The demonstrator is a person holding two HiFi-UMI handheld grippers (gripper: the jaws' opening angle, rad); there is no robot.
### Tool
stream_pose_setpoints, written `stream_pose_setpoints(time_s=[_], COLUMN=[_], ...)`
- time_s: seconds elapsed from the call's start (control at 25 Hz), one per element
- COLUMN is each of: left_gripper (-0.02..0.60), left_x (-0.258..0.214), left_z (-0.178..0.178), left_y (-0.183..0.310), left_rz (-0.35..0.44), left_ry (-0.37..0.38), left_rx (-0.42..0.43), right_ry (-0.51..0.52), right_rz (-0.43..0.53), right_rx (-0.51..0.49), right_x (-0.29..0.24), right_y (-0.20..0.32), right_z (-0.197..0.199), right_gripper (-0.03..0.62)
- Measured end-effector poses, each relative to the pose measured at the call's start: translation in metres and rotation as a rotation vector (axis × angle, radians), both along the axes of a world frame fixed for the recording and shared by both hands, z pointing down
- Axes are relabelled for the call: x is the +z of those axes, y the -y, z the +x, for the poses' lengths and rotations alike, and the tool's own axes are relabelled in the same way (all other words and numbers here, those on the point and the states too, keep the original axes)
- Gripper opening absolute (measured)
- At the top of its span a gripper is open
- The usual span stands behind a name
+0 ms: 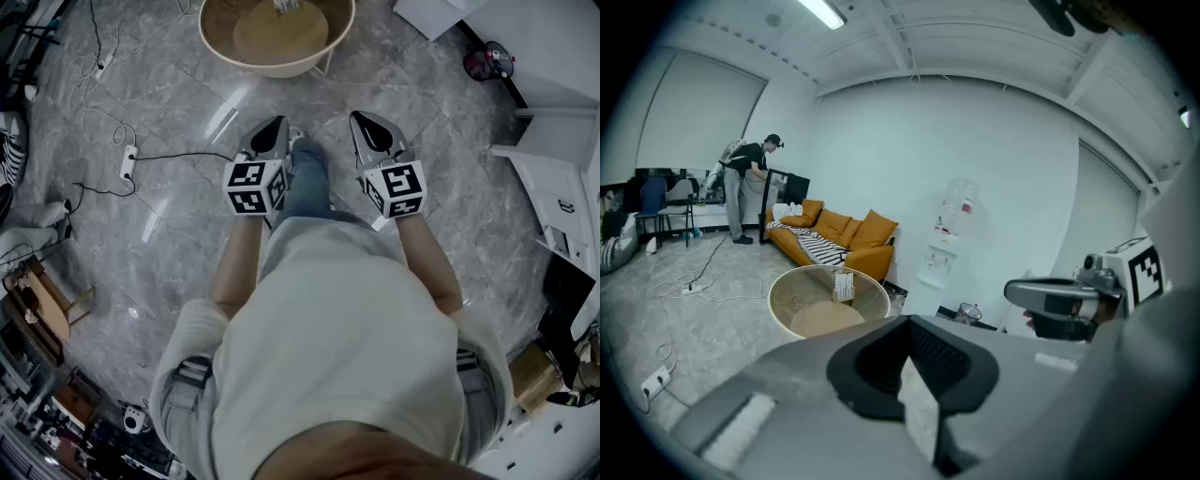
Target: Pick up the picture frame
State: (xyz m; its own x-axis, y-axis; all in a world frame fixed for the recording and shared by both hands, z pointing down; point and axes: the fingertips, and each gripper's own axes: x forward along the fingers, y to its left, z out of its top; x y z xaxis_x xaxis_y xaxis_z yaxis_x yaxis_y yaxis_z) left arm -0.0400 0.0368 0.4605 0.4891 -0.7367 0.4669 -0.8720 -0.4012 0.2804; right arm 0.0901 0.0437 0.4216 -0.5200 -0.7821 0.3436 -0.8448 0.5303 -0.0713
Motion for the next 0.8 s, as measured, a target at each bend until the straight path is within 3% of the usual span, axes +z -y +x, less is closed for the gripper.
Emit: stream_pose_setpoints(time_s=[0.32,0.8], left_gripper=[0.002,0.002], left_x=[-0.032,-0.047], left_z=[0.007,-0.002], left_y=[-0.113,-0.151], left_rz=[0.004,0.030], left_ry=[-0.045,-0.025], left_rx=[-0.038,-0.062], right_ry=[0.068,0.091], right_rz=[-0.016,0.027], right_rx=[-0.027,-0.099], right_x=[-0.028,-0.044], right_y=[-0.109,-0.140], right_z=[-0.002,-0.024], right_gripper=[-0.003,-0.003])
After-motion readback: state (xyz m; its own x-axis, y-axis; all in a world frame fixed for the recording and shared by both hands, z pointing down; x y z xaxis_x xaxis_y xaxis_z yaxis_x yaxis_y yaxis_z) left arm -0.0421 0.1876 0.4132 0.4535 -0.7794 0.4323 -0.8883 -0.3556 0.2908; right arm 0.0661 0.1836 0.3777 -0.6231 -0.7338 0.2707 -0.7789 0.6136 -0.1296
